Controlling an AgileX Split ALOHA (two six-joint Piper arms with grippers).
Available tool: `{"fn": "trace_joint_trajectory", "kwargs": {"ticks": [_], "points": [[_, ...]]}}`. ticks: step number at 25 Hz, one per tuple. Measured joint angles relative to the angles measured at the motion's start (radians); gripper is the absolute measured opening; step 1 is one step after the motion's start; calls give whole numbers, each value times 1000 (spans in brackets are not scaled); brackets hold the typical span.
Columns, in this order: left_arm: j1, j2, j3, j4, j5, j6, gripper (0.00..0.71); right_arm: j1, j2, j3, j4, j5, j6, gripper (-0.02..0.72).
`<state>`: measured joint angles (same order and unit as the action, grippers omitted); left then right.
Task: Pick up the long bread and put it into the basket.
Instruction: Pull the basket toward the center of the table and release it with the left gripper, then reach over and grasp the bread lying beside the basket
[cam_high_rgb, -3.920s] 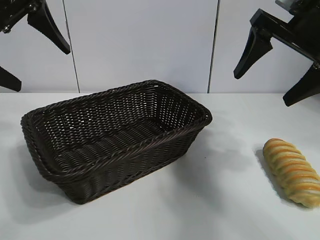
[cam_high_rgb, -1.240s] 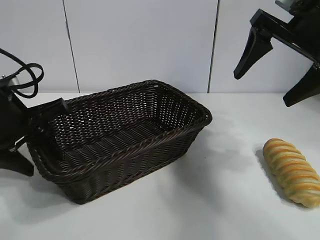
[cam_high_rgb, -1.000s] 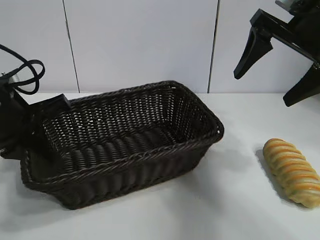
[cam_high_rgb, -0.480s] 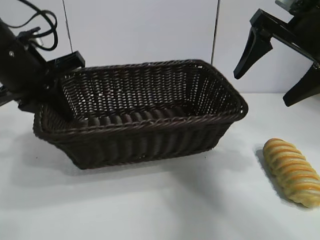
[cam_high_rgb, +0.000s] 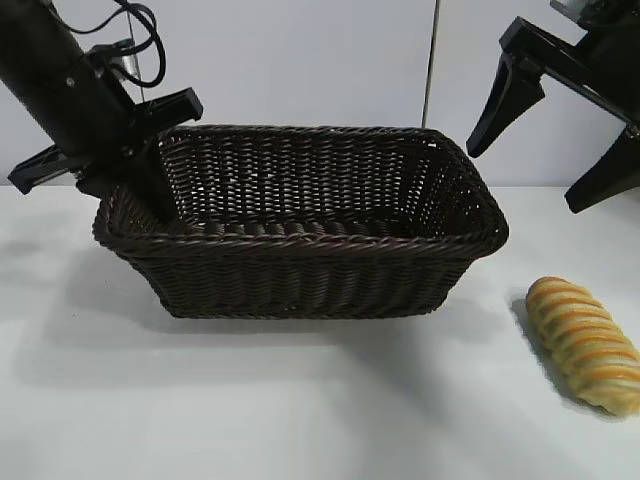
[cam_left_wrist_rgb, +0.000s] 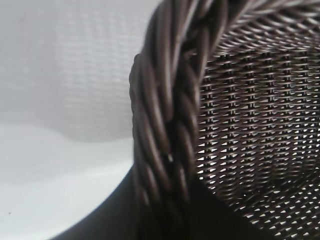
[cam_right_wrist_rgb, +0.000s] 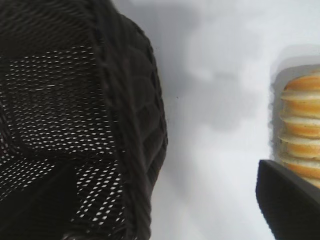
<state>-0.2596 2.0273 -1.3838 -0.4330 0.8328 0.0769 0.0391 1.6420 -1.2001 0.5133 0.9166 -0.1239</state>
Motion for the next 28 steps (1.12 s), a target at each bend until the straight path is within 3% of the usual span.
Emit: {"fn": "trace_joint_trajectory", "kwargs": {"ticks": [4, 6, 8, 10, 13, 17, 28], "points": [[0, 1, -1, 0, -5, 5, 97, 0, 0, 0, 1, -1, 0, 694], [0, 1, -1, -1, -9, 7, 139, 0, 0, 0, 1, -1, 0, 694], [0, 1, -1, -4, -14, 7, 270, 0, 0, 0, 1, -1, 0, 694], [0, 1, -8, -4, -11, 7, 491, 0, 0, 0, 1, -2, 0, 694], [0, 1, -36, -3, 9, 7, 641, 0, 0, 0, 2, -2, 0, 694], [4, -25, -92, 39, 73, -14, 685, 0, 0, 0, 3, -2, 0, 694], [55, -189, -121, 124, 188, -52, 694, 0, 0, 0, 3, -1, 0, 694]]}}
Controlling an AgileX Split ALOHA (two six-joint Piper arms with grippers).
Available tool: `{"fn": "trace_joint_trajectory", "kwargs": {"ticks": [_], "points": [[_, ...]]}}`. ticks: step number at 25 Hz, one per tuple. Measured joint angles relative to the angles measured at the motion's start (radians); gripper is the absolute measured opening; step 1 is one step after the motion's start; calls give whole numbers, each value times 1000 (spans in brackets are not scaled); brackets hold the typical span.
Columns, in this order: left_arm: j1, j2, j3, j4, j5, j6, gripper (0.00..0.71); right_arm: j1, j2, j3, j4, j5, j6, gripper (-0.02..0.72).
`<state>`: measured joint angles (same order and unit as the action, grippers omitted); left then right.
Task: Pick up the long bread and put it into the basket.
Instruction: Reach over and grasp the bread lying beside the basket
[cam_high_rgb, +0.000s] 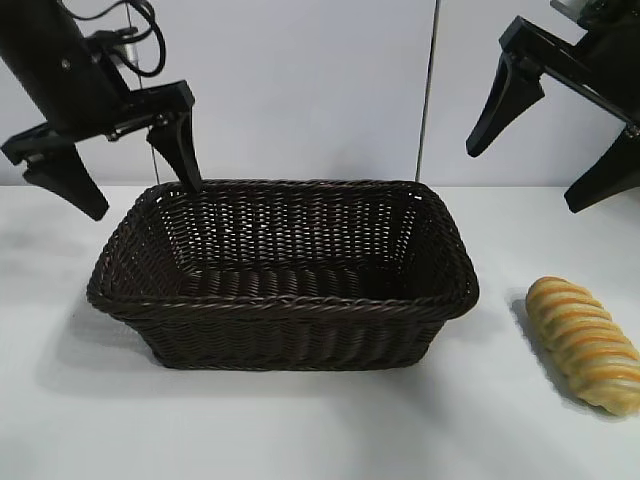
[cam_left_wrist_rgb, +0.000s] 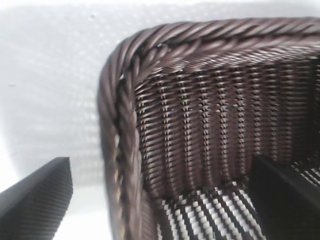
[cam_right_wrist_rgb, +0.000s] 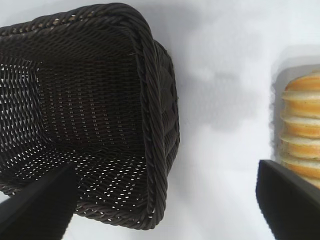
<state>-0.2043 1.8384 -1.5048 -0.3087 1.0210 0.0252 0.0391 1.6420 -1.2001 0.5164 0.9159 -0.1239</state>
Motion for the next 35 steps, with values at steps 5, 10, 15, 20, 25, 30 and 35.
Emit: {"fn": "trace_joint_trajectory", "kwargs": {"ticks": [5, 10, 15, 20, 25, 30, 35], "points": [[38, -17, 0, 25, 25, -5, 694, 0, 0, 0, 0, 0, 0, 694], [85, -17, 0, 113, 52, -25, 694, 0, 0, 0, 0, 0, 0, 694], [260, -28, 0, 137, 90, -36, 694, 0, 0, 0, 0, 0, 0, 694], [433, -89, 0, 139, 104, -38, 694, 0, 0, 0, 0, 0, 0, 694], [540, -192, 0, 71, 131, 5, 694, 0, 0, 0, 0, 1, -6, 694], [553, -361, 0, 45, 158, 37, 694, 0, 0, 0, 0, 5, -18, 694], [546, -563, 0, 31, 179, 54, 694, 0, 0, 0, 0, 11, -21, 694]]}}
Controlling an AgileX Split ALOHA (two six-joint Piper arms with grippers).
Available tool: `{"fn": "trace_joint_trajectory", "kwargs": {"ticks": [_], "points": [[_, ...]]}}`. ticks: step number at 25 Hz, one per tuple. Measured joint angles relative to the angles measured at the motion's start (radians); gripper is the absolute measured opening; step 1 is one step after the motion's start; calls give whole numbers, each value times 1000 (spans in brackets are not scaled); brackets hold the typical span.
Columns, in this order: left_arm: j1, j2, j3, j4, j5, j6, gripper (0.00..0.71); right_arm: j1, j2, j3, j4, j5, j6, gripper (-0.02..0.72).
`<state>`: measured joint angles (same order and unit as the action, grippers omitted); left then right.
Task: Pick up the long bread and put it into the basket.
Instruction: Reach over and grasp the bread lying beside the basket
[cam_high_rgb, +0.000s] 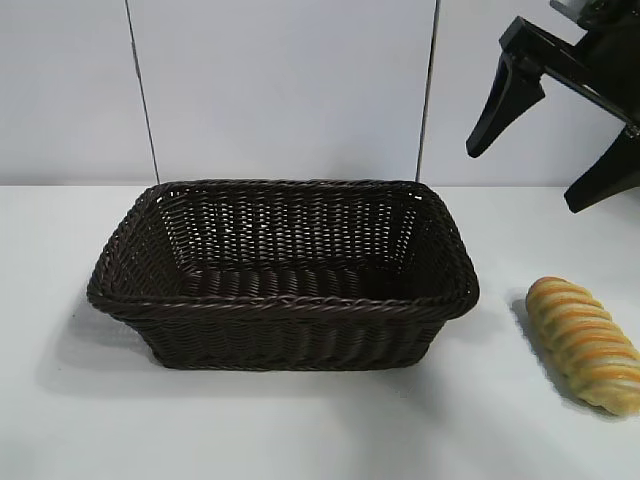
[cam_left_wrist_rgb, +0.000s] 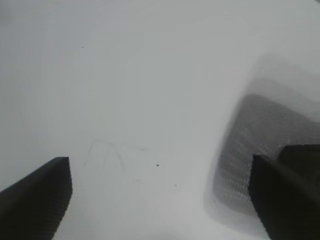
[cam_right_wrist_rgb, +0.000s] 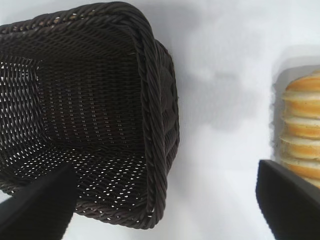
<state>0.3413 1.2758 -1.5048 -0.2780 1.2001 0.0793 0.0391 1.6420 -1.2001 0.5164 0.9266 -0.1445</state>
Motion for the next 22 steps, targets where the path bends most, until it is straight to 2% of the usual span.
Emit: {"fn": "trace_joint_trajectory", "kwargs": {"ticks": [2, 6, 8, 10, 14, 17, 22], "points": [[-38, -78, 0, 3, 7, 7, 694, 0, 0, 0, 0, 0, -3, 694], [-189, -240, 7, 29, 20, 24, 694, 0, 0, 0, 0, 1, -9, 694], [-241, -328, 29, 65, 27, 23, 694, 0, 0, 0, 0, 1, -10, 694], [-259, -409, 75, 125, 26, 10, 694, 0, 0, 0, 0, 1, -10, 694], [-264, -567, 212, 206, -13, -12, 694, 0, 0, 0, 0, 1, -11, 694], [-268, -670, 347, 210, -51, -12, 694, 0, 0, 0, 0, 1, -11, 694], [-322, -836, 543, 210, -87, 6, 694, 0, 0, 0, 0, 1, -18, 694]]}}
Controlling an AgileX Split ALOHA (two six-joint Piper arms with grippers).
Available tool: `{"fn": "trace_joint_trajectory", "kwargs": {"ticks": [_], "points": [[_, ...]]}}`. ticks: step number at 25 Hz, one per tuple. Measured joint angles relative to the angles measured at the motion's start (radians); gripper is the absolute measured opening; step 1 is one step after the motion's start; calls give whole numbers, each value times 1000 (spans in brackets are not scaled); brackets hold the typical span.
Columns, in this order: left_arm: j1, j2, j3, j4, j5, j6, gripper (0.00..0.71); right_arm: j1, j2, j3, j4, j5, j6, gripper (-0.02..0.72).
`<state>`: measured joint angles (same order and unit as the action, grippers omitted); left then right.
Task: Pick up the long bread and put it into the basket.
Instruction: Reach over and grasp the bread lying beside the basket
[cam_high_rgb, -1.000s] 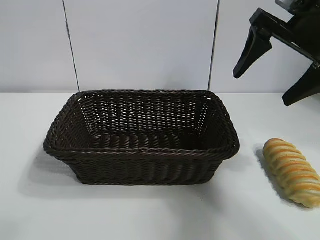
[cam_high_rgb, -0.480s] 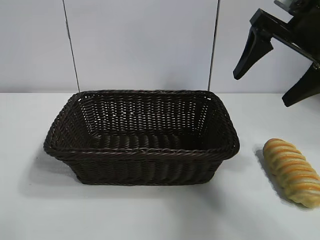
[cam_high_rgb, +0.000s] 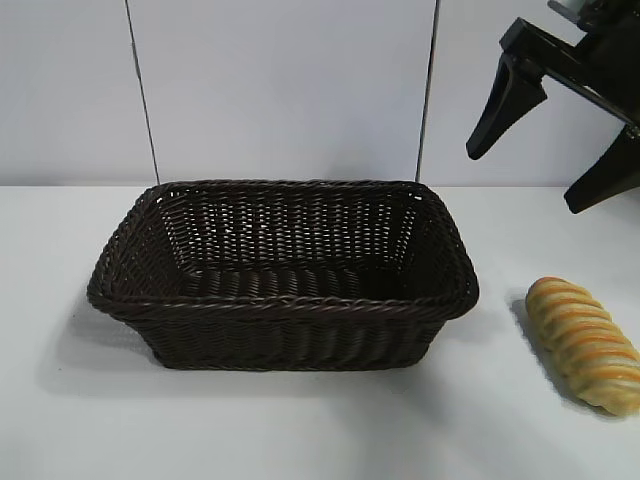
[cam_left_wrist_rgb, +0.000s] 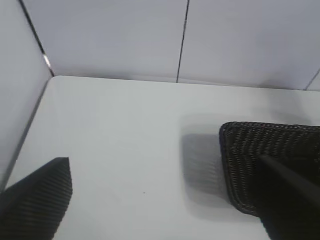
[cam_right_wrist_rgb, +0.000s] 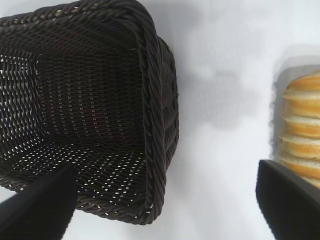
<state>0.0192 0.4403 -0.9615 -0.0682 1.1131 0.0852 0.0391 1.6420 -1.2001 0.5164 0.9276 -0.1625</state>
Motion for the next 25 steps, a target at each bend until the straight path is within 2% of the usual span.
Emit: {"fn": "trace_joint_trajectory", "kwargs": {"ticks": [8, 12, 16, 20, 25], "points": [[-3, -294, 287, 0, 10, 3, 694, 0, 0, 0, 0, -3, -26, 694], [-3, -380, 353, 0, 10, 3, 694, 0, 0, 0, 0, -3, -43, 694], [-3, -401, 404, 0, 17, 3, 694, 0, 0, 0, -19, -9, -43, 694], [-3, -401, 456, 0, 17, 11, 694, 0, 0, 0, -99, -11, -29, 694], [-3, -401, 461, 0, 6, 11, 694, 0, 0, 0, -264, 1, 58, 694]]}}
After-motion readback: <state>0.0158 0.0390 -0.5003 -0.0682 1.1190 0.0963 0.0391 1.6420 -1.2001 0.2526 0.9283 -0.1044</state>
